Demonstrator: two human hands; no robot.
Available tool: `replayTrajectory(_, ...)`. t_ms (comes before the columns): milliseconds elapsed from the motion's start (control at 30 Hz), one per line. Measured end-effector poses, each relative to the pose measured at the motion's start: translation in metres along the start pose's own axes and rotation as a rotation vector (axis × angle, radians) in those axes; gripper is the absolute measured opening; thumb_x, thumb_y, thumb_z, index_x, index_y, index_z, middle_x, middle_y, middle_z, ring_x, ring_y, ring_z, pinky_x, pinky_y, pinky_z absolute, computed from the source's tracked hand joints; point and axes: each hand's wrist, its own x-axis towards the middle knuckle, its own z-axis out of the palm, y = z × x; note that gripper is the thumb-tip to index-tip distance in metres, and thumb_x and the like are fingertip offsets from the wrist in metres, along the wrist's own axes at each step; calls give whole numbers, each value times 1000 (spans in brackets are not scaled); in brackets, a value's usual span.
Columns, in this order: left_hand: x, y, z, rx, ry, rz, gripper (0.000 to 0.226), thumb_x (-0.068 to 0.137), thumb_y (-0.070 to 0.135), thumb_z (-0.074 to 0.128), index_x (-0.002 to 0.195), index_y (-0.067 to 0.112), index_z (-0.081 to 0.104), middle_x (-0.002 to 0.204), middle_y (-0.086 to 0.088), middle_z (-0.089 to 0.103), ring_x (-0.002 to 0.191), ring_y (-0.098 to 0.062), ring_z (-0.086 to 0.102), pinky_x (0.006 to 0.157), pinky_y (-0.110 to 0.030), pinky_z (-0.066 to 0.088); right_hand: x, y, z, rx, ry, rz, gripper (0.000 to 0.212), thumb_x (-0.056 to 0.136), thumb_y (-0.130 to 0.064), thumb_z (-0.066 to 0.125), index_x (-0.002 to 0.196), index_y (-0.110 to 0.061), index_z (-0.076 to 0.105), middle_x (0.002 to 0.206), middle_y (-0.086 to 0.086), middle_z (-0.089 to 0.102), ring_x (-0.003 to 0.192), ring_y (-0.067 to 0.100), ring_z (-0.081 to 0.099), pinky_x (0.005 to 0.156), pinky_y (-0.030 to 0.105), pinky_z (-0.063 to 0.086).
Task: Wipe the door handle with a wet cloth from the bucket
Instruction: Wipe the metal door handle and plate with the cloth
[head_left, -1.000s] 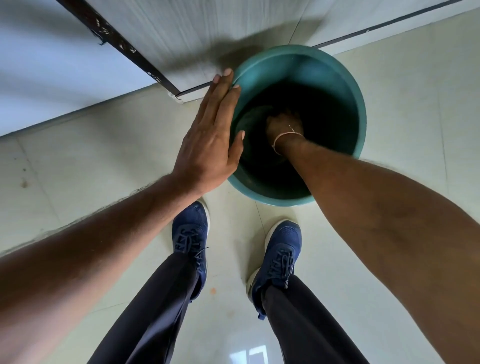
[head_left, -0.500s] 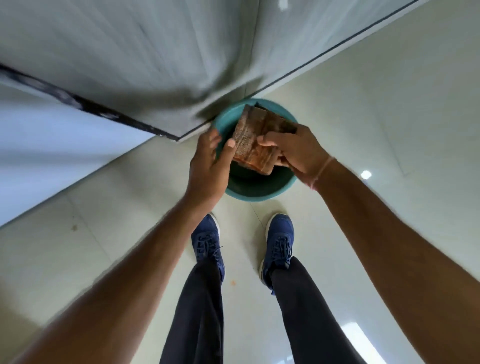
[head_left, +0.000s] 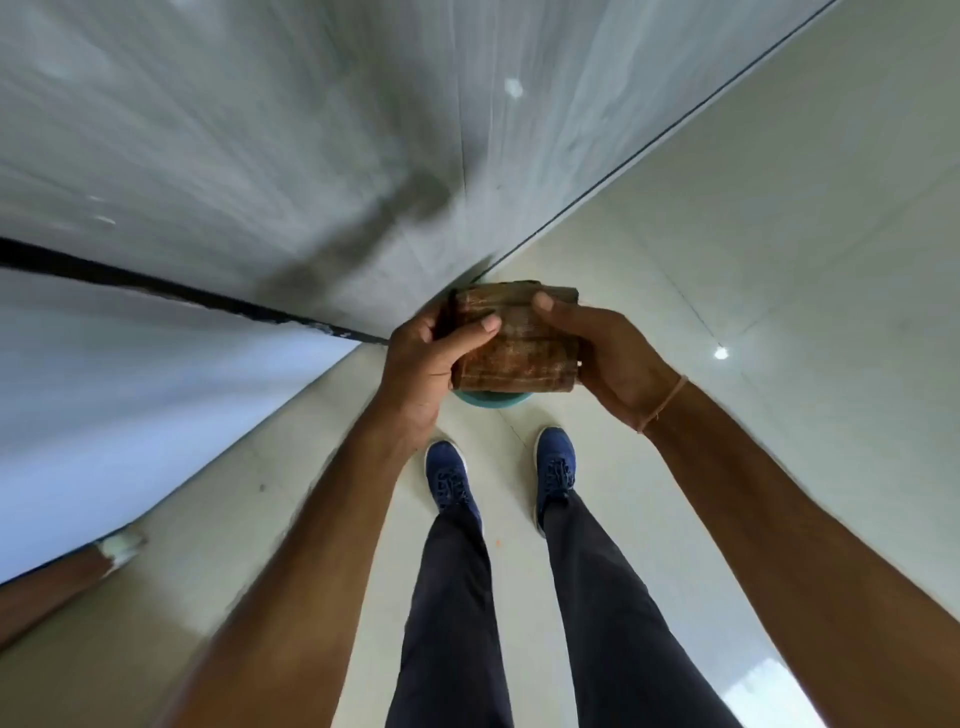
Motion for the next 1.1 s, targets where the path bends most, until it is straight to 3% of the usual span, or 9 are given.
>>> replayTrajectory(133,-55,49,9,-7,11,22,35,86,25,86,119,15,80,114,-6,85,108,-24,82,92,-42,67,-57,-34,24,39,51,-94,42,90,1,71,130,13,64,120,29,71,113,46,70,109,62,52)
replayTrajectory(267,-116,90,11,-164,122,54,43,84,26,85,122,9,74,112,-7,81,104,-22,79,79,-38,68,-115,-60,56,22,-51,-142,51,87,15,62,137,17,53,117,26,66,106,42,66,101,60,54)
replayTrajectory(367,-164,106,8,-250,152,133,29,88,24,81,115,12,76,115,-8,79,108,-23,77,81,-38,67,-149,-74,78,6,-158,-179,63,74,9,71,135,13,54,113,21,68,98,35,73,82,44,64)
replayTrajectory(533,-247,104,-9,-368,337,263,18,100,11,76,118,10,75,114,-9,80,107,-23,78,89,-39,68,-190,-79,126,-173,-376,-159,38,88,-10,79,121,5,68,111,20,73,101,34,74,95,49,61)
replayTrajectory(633,-292,90,-26,-424,469,317,11,96,10,82,104,16,77,102,-4,83,96,-18,80,83,-38,67,-206,-68,161,-288,-477,-160,23,83,-15,85,100,-6,71,98,14,75,89,27,75,80,37,66)
replayTrajectory(700,-325,82,-42,-470,562,357,17,87,15,88,102,18,80,105,-6,84,98,-19,81,82,-38,68,-217,-56,190,-373,-547,-155,27,79,-17,88,97,-7,71,92,10,76,85,24,76,73,32,64)
replayTrajectory(800,-376,68,-79,-538,660,424,17,81,21,91,97,22,85,108,-5,85,98,-18,82,79,-33,67,-233,-33,243,-475,-628,-149,32,75,-18,89,97,-5,70,92,12,75,86,28,73,78,38,59)
replayTrajectory(933,-444,44,-140,-623,759,517,12,82,21,90,93,25,86,103,-2,84,95,-15,80,79,-32,66,-255,14,327,-579,-751,-153,19,74,-17,89,77,-18,70,84,8,75,80,27,72,78,44,55)
replayTrajectory(1100,-518,7,-228,-721,829,575,26,84,19,90,107,15,79,103,-4,83,93,-16,79,77,-29,66,-281,77,431,-678,-846,-143,42,71,-11,85,110,-5,72,115,29,75,105,50,74,95,65,56)
